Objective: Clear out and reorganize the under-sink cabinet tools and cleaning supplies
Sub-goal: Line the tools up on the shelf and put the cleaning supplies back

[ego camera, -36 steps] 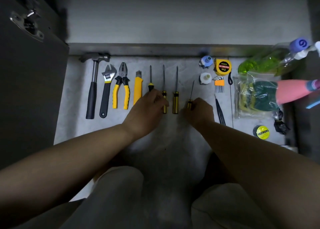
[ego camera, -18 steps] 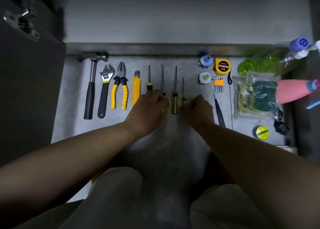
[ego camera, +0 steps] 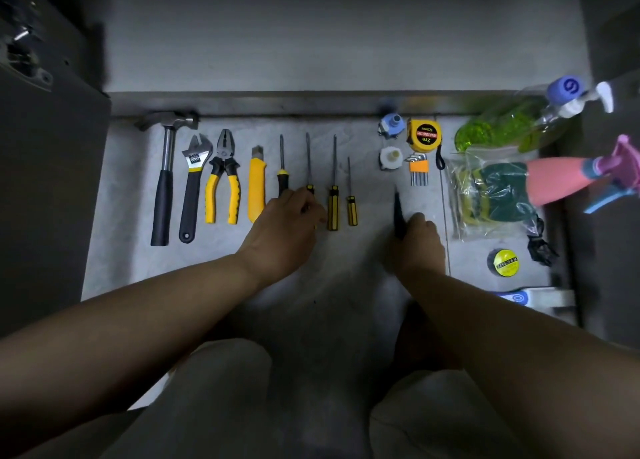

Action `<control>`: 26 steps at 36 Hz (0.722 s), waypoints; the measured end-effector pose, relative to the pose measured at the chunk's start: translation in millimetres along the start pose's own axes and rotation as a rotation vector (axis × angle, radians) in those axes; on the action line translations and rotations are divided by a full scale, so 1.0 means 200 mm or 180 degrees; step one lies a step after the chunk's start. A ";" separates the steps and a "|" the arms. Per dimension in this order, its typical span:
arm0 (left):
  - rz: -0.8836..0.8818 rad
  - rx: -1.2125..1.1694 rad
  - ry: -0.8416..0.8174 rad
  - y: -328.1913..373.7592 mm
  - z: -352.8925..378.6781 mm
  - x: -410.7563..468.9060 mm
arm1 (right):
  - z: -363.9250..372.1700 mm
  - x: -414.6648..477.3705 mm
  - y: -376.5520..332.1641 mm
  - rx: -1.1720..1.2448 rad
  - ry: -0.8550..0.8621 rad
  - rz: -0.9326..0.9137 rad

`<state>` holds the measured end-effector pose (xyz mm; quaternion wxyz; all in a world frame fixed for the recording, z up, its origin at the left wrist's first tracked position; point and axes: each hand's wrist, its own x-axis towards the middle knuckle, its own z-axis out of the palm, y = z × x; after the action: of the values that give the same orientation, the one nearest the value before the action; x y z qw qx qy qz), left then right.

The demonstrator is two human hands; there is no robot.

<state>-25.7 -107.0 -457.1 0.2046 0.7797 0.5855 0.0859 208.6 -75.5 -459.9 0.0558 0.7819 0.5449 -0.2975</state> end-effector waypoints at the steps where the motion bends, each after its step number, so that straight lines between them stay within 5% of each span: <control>1: 0.0004 -0.0006 0.0000 0.00 0.00 0.00 | 0.01 0.00 -0.03 -0.0006 -0.0012 -0.0100; 19: -0.0005 -0.0041 0.0140 -0.05 0.03 -0.02 | 0.09 -0.01 -0.21 0.0116 0.0194 -0.0898; 26: 0.0029 0.0004 0.0220 -0.06 0.02 -0.03 | 0.12 0.00 -0.27 0.0067 -0.0053 -0.0547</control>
<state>-36.0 -110.0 -464.8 0.1834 0.7791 0.5886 0.1134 150.4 -63.2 -467.6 0.0263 0.7304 0.6064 -0.3133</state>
